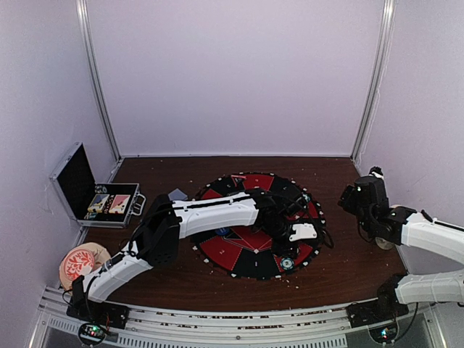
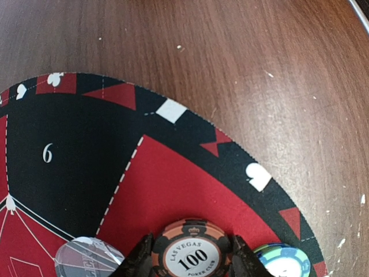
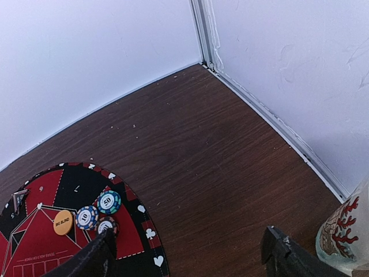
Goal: Distribute texas hold em gaming equipment
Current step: Place the pile of poker chips at the dealer area, then pick up the face-down deck piles from the center of the board.
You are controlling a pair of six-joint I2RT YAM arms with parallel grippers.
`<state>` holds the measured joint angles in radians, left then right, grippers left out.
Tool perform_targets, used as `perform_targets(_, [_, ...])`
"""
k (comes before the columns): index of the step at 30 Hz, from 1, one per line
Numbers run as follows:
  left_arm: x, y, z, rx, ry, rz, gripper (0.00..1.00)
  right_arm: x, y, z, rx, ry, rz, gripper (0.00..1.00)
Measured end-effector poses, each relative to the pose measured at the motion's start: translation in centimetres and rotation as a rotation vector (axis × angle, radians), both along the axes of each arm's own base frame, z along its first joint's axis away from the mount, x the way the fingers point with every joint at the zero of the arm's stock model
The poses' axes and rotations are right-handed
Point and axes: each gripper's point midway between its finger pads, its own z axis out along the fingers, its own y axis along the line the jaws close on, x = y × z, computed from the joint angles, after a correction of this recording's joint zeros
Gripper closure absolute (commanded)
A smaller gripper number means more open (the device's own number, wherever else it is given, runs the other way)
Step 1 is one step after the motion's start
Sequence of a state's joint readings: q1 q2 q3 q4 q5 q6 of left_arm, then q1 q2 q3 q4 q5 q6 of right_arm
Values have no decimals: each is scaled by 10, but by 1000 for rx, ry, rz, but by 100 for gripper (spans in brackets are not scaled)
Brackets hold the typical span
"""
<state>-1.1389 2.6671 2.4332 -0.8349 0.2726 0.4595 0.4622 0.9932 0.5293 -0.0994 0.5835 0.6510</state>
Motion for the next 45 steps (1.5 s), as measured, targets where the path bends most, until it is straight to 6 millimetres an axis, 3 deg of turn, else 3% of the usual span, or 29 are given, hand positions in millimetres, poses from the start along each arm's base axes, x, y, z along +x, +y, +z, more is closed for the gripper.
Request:
perform_targets(4, [1,-1,0,-1,-12,0,45,0,0,0,2,0,3,13])
perform_targets(17, [17,-8,15,-32,-88,36,37,0,1,-2,4,2,8,13])
perform_targets(24, [25,-13,27,-55,-126,57,22,1,4,-3,13,-1,19,13])
perform_targets(28, [23,-4,36,-41,-133,64,15,3,6,-7,6,13,33,13])
perform_targets(33, [15,20,69,-31,-149,78,6,5,10,-11,7,24,53,11])
perform_targets(39, [14,77,143,-67,-205,149,2,8,19,-11,28,23,103,1])
perform_targets(42, [35,115,172,-104,-234,234,2,9,26,-13,33,31,137,0])
perform_targets(45, [75,171,182,-107,-247,376,2,10,33,-20,29,54,167,0])
